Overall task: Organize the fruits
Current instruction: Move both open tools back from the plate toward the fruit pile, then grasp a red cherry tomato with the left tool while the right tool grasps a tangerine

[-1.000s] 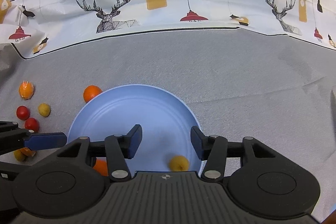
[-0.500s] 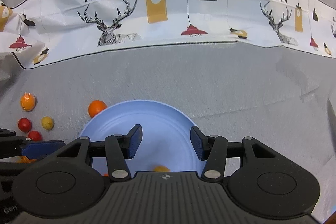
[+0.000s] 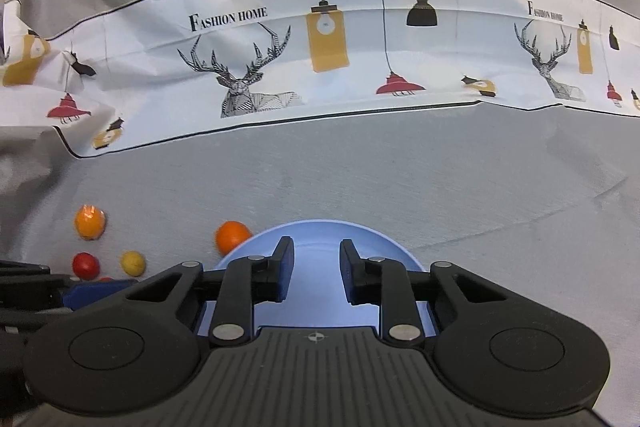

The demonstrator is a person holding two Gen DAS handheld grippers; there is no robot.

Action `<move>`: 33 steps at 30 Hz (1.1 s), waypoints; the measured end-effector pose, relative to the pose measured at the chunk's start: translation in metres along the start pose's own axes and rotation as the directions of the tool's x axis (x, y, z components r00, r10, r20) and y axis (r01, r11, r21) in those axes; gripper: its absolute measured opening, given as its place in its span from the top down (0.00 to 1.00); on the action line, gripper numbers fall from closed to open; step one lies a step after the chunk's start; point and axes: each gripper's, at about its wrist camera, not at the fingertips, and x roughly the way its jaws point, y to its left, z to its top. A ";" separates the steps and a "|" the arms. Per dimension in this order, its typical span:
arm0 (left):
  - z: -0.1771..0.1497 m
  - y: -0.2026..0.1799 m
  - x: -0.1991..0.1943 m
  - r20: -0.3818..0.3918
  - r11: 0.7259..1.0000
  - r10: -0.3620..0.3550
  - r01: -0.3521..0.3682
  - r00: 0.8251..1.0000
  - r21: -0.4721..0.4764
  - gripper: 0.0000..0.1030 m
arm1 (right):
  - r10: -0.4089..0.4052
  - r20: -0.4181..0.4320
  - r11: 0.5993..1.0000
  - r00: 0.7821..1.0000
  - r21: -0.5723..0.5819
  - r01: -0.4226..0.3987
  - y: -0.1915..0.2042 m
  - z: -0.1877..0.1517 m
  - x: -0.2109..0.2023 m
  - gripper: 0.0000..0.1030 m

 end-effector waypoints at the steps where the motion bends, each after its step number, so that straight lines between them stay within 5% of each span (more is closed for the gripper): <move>1: 0.001 0.008 -0.003 0.012 1.000 0.005 -0.004 1.000 -0.028 0.77 | 0.008 0.003 1.000 1.000 0.004 -0.008 0.001 0.001 -0.001 0.74; 7: 0.004 0.070 -0.019 0.082 0.963 0.109 -0.085 0.991 -0.257 0.77 | 0.058 -0.001 0.998 0.998 -0.013 -0.058 0.012 0.006 0.001 0.74; 15: -0.009 0.155 -0.020 0.037 0.820 0.154 -0.107 0.987 -0.562 0.75 | 0.139 -0.027 0.987 0.990 -0.081 -0.141 0.040 0.028 0.024 0.73; 20: -0.012 0.158 -0.008 -0.011 0.823 0.159 -0.139 0.987 -0.551 0.60 | 0.115 -0.094 0.975 0.989 -0.181 -0.131 0.062 0.035 0.058 0.46; 28: -0.013 0.157 0.010 -0.068 0.827 0.193 -0.200 0.979 -0.526 0.55 | 0.014 -0.177 0.955 0.984 -0.288 -0.066 0.083 0.031 0.110 0.43; 33: -0.007 0.147 0.020 -0.087 0.856 0.202 -0.219 0.975 -0.468 0.54 | -0.037 -0.221 0.940 0.975 -0.338 -0.041 0.087 0.024 0.127 0.43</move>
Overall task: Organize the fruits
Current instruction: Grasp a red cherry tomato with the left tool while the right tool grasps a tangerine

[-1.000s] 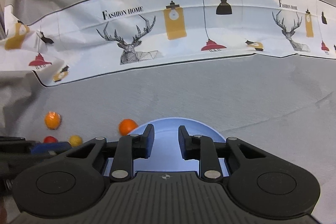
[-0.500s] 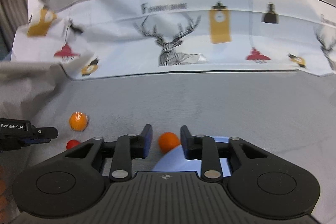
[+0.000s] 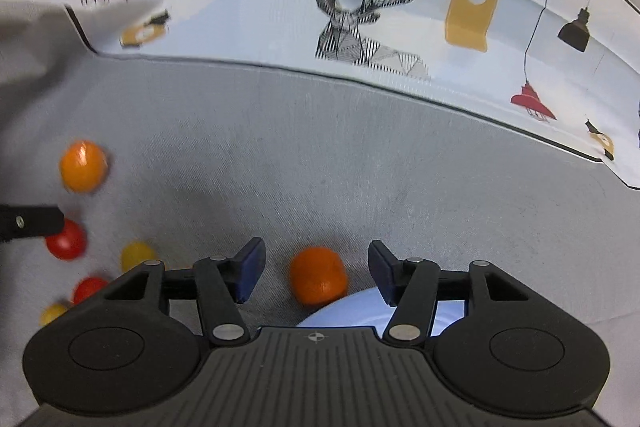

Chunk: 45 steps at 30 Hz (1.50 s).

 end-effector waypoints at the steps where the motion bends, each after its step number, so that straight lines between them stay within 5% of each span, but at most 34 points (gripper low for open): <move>1: 0.000 -0.003 0.002 -0.006 1.000 0.007 -0.007 1.000 0.013 0.54 | -0.005 -0.008 1.000 1.000 -0.002 0.005 -0.001 0.000 0.003 0.43; 6: -0.002 -0.015 0.010 -0.023 0.999 0.016 -0.015 1.000 0.046 0.54 | -0.014 -0.023 0.998 1.000 -0.055 0.012 0.007 -0.003 0.012 0.44; 10: -0.002 -0.016 0.014 -0.035 0.997 0.031 -0.029 0.999 0.065 0.56 | 0.001 -0.036 0.998 0.999 -0.063 -0.004 0.010 -0.005 0.016 0.67; 13: -0.004 -0.015 0.016 -0.049 0.996 0.033 -0.029 0.998 0.080 0.65 | 0.033 -0.029 0.998 0.999 -0.051 -0.034 0.011 -0.004 0.013 0.67; 20: 0.001 -0.010 0.002 0.048 0.991 0.113 -0.116 0.992 0.071 0.66 | 0.151 0.075 0.989 0.986 -0.002 -0.151 0.021 0.003 -0.011 0.68; 26: -0.001 -0.009 0.012 0.000 0.982 0.156 -0.155 0.988 0.112 0.66 | 0.159 -0.025 0.987 0.987 -0.021 -0.159 0.029 -0.004 0.007 0.67; 45: -0.004 -0.013 0.015 -0.005 0.973 0.174 -0.171 0.985 0.154 0.66 | 0.151 -0.028 0.988 0.988 -0.042 -0.152 0.032 -0.005 0.006 0.67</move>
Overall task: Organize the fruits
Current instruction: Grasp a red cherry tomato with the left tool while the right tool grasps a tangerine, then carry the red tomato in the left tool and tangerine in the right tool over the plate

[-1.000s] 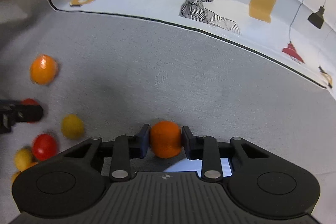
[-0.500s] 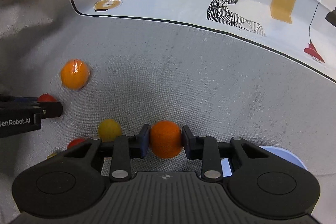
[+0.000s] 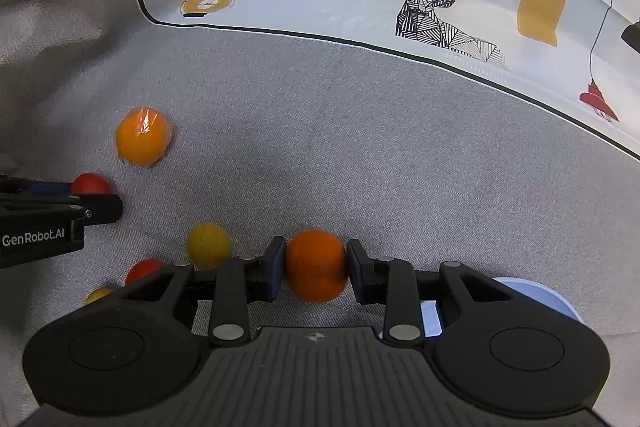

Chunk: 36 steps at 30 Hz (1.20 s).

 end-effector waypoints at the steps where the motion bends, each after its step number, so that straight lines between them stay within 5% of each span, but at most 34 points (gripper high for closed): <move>1: 0.000 0.001 0.000 0.001 1.000 0.000 0.000 1.000 -0.002 0.66 | 0.001 0.001 1.000 1.000 0.004 -0.001 0.000 0.000 0.000 0.67; 12: 0.002 -0.001 -0.020 0.055 1.000 -0.016 0.016 0.998 -0.001 0.67 | 0.024 0.126 0.999 0.992 0.042 -0.029 -0.003 0.008 -0.032 0.68; 23: -0.028 -0.022 -0.085 0.218 0.995 -0.030 0.008 0.976 0.103 0.67 | 0.000 0.281 0.992 0.960 0.124 -0.036 -0.025 -0.015 -0.110 0.68; 30: -0.056 -0.052 -0.130 0.298 0.973 -0.146 0.082 0.943 0.217 0.67 | -0.088 0.351 0.978 0.932 0.210 0.013 -0.058 -0.058 -0.173 0.68; 36: -0.080 -0.087 -0.117 0.280 0.936 -0.233 0.136 0.931 0.326 0.67 | -0.129 0.266 0.958 0.955 0.282 0.051 -0.088 -0.093 -0.159 0.68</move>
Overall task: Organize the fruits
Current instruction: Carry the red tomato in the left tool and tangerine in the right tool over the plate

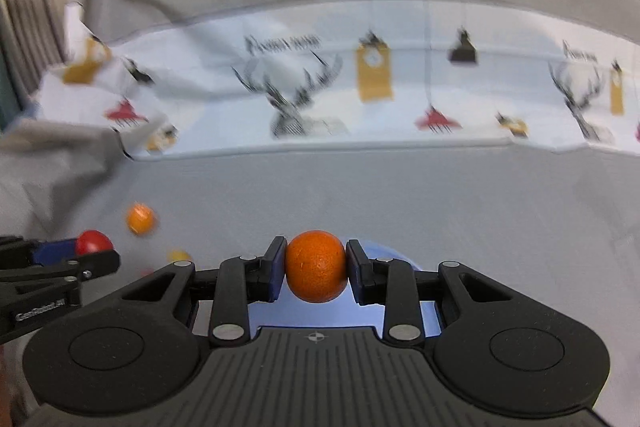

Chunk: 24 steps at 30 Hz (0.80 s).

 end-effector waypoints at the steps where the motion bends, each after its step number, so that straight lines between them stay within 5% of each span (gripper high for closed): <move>1: 0.000 -0.003 0.003 0.003 1.000 -0.022 0.022 1.000 0.009 0.67 | -0.009 -0.018 1.000 1.000 0.014 0.009 -0.007 -0.003 0.003 0.68; 8: 0.003 -0.020 0.031 -0.015 0.996 -0.078 0.079 0.997 0.041 0.67 | -0.080 -0.075 0.995 0.994 0.052 0.084 -0.039 -0.008 0.024 0.68; 24: 0.004 -0.068 0.047 -0.004 0.983 -0.159 0.159 0.987 0.089 0.66 | -0.063 -0.101 0.997 0.993 0.034 0.067 -0.048 -0.009 0.027 0.68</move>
